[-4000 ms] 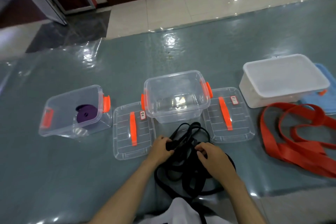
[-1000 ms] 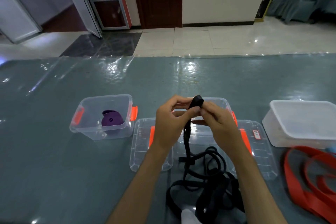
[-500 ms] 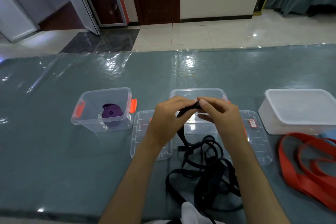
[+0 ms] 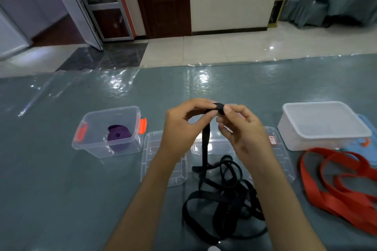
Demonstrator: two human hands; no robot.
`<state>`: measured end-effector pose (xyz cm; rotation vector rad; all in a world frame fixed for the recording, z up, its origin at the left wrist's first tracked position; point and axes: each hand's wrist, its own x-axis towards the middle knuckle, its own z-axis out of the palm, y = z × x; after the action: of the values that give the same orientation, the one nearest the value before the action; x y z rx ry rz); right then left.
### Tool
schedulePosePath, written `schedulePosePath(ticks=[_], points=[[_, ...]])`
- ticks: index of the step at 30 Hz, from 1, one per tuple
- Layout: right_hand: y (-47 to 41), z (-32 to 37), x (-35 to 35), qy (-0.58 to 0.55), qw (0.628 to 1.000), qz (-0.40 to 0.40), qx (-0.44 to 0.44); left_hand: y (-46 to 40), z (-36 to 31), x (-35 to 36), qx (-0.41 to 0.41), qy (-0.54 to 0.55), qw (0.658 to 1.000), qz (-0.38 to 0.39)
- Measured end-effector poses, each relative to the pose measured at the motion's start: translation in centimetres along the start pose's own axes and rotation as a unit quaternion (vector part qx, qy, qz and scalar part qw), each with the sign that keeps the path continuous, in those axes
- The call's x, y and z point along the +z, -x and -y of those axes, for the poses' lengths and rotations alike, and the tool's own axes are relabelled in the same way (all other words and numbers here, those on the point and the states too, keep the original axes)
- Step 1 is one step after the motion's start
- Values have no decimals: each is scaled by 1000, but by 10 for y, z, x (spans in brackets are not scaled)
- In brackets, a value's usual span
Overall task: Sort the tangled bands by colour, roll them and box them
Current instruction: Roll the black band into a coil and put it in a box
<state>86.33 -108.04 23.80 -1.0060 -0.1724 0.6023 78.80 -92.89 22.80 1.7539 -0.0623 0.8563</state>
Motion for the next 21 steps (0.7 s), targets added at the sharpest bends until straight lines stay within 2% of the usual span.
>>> schedulePosePath(ticks=[3,8,14,21], points=[[-8,11,12,-4,1000,13,16,-14,-10,1,-24,47,998,-32],[-11,27,33,-52,998,30,-11,-28,-27,5,-17,115,989,-88],[-4,34,42,-70,997,27,-32,-28,-37,10,-2,67,995,-73],[3,36,34,62,995,6,-81,-20,-39,13,-24,64,993,-98]])
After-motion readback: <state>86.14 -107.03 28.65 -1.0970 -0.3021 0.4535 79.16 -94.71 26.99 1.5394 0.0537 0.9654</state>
